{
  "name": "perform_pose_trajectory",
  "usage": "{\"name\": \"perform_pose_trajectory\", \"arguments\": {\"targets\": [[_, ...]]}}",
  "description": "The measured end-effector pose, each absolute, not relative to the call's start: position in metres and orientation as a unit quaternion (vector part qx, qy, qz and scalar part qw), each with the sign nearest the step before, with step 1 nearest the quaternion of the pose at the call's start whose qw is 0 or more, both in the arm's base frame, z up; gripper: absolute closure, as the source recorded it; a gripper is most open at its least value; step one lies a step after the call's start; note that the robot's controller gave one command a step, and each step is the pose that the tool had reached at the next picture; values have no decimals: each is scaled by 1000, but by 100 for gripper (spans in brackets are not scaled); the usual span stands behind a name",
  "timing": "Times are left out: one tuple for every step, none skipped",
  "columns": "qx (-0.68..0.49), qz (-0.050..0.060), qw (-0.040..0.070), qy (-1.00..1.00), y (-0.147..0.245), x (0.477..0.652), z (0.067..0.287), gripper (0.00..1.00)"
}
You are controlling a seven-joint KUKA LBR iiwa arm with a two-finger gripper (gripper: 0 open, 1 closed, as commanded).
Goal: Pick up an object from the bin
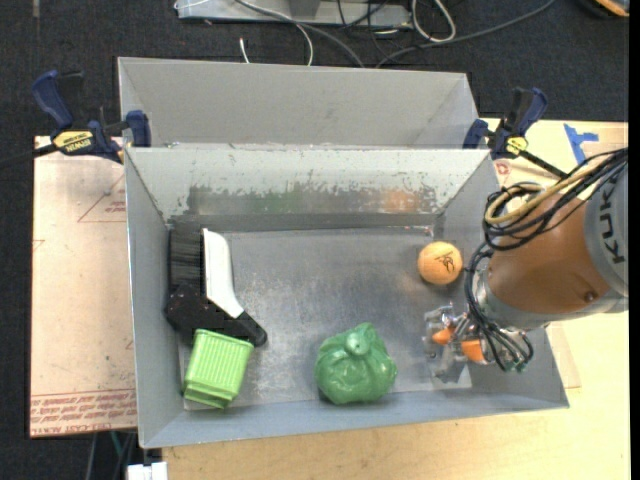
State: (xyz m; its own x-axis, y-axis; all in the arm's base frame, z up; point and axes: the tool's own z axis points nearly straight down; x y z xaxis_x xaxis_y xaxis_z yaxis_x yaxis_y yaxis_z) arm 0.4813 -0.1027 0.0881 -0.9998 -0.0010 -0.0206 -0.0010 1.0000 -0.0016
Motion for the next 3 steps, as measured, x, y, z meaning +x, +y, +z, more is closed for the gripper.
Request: {"name": "perform_pose_trajectory", "arguments": {"targets": [[-1, -1, 10, 1000, -102, 481, 108, 100], [-1, 0, 10, 1000, -102, 482, 127, 100], [-2, 0, 11, 1000, -101, 482, 144, 100]]}}
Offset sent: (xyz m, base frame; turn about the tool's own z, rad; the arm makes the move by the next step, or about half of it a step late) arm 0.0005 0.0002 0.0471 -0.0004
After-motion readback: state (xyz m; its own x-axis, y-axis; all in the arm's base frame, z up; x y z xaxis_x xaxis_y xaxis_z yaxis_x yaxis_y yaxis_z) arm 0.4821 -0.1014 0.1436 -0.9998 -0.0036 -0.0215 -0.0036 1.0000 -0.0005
